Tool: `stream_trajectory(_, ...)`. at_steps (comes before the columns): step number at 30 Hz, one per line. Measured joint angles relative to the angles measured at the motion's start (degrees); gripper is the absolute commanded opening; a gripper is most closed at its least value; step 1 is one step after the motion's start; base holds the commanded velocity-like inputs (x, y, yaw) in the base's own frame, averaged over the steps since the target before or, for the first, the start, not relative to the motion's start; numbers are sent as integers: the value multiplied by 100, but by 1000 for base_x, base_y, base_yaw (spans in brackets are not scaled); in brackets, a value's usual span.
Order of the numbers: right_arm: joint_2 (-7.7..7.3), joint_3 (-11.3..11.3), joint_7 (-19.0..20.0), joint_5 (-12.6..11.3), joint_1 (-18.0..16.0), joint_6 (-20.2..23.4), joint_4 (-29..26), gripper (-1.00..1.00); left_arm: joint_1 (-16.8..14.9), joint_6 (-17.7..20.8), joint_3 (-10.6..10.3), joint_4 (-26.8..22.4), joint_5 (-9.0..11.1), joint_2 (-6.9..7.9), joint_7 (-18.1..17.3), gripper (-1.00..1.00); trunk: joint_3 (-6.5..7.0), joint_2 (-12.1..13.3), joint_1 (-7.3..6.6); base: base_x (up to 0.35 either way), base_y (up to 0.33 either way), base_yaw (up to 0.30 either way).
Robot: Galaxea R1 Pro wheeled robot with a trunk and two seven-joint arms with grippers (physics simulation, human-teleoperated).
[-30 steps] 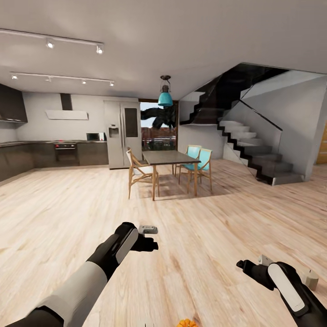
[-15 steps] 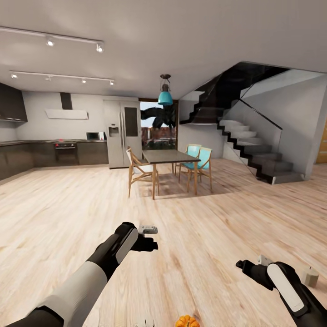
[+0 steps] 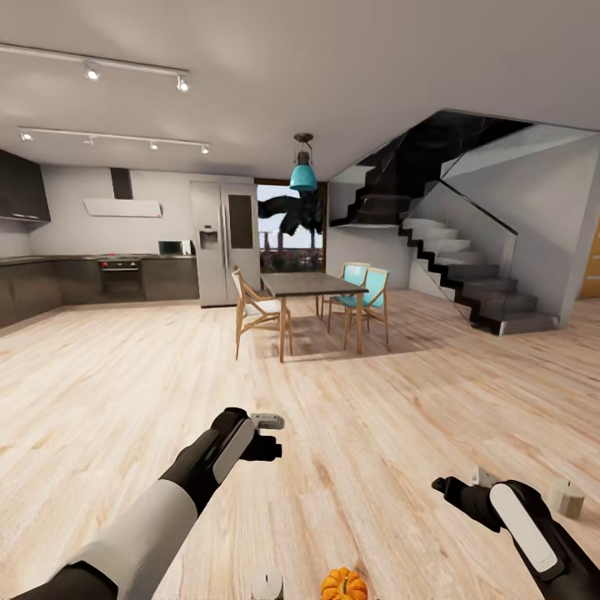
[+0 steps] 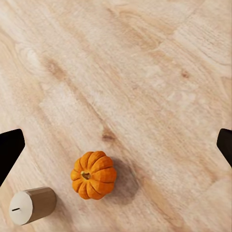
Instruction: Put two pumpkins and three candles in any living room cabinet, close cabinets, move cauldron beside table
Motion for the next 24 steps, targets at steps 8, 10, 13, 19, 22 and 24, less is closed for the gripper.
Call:
stream_trajectory(8, -1, -23, 2, 1, -4, 3, 0, 100, 0, -6, -4, 0, -11, 2, -1, 100, -144, -321, 176, 0, 0, 0)
stream_trajectory(10, 0, -12, -2, 3, -4, 4, 0, 100, 0, -18, -3, 0, -14, 0, -5, 100, -180, -401, 220, 0, 0, 0)
stream_trajectory(13, 0, -1, -3, 4, -2, 4, 0, 100, 0, -30, -5, 0, -17, 5, -6, 100, -237, -483, 267, 0, 0, 0)
stream_trajectory(19, 0, 13, 0, 4, -2, 5, 0, 100, 0, -42, 0, 0, -30, 1, -7, 100, -370, -491, 283, 0, 0, 0)
stream_trajectory(22, 1, 17, 0, 4, -1, 5, 0, 100, 0, -43, -3, 0, -32, 0, -7, 100, -437, -495, 290, 0, 0, 0)
stream_trajectory(24, 1, 19, 1, 4, 0, 6, 0, 100, 0, -44, -4, 0, -33, 0, -7, 100, -481, -498, 296, 0, 0, 0)
